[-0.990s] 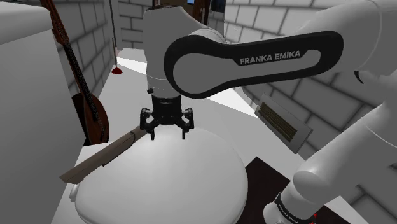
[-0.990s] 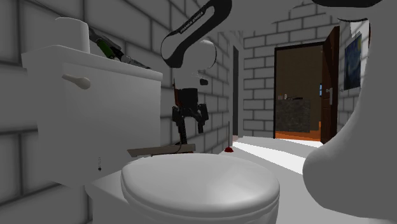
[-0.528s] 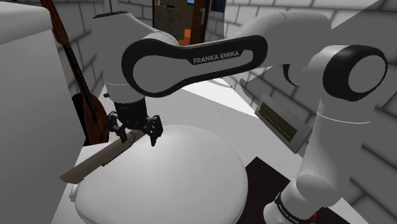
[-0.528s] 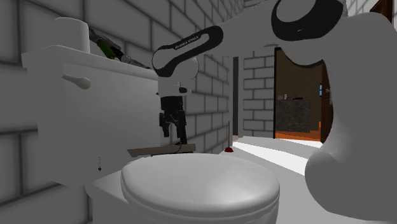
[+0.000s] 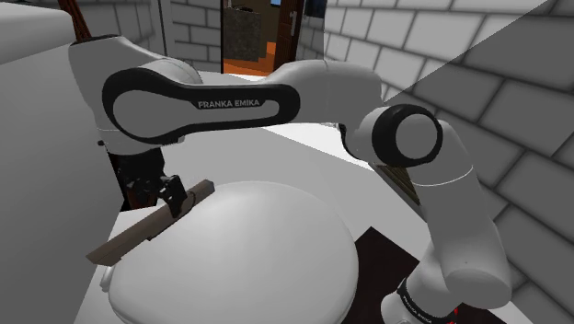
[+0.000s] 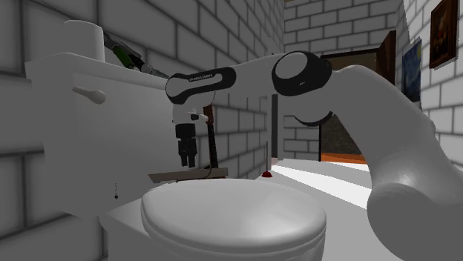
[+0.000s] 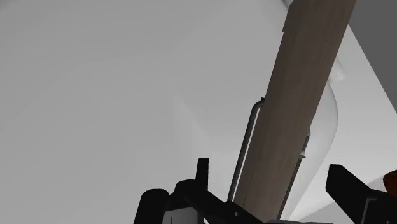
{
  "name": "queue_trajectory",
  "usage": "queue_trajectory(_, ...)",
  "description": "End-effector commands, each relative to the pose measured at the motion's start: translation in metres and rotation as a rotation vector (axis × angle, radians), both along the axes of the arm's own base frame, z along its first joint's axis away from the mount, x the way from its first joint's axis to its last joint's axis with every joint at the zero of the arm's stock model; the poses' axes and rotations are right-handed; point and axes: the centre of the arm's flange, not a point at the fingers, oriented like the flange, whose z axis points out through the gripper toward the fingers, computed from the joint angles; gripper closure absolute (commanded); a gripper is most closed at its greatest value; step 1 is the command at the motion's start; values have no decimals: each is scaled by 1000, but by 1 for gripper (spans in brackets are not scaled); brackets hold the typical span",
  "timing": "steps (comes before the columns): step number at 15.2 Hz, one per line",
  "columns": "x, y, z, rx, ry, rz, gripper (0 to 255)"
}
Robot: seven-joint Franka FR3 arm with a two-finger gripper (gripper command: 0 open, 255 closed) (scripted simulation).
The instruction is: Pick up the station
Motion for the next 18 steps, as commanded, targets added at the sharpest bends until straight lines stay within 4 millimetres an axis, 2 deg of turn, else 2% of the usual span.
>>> queue_trajectory(1, 8, 5, -11, -6, 2, -26, 0)
queue_trajectory(7, 8, 5, -42, -6, 2, -26, 0)
queue_trajectory(9, 8, 5, -45, -6, 2, -26, 0)
queue_trajectory(10, 7, 4, -45, -5, 2, -26, 255)
queue_trajectory(18, 7, 4, -44, -6, 2, -26, 255)
